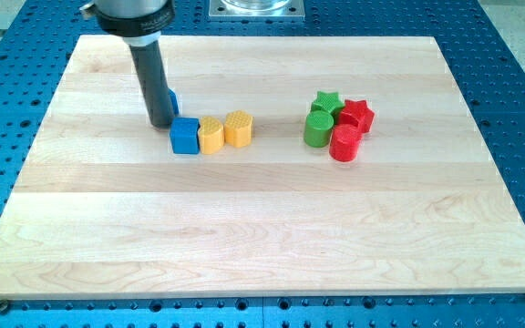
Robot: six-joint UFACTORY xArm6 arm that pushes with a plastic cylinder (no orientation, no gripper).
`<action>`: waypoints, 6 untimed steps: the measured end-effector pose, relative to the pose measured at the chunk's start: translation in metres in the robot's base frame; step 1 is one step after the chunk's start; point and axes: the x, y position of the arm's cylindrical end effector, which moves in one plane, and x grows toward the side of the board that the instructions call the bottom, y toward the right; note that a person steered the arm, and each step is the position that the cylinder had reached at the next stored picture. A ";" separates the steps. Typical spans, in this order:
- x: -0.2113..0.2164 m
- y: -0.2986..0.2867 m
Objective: Push the triangle into the blue cube
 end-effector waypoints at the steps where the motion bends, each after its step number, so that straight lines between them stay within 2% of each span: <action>1: 0.000 -0.055; 2: -0.014 -0.056; 3: -0.044 -0.032; 4: -0.052 0.017; 6: -0.056 0.040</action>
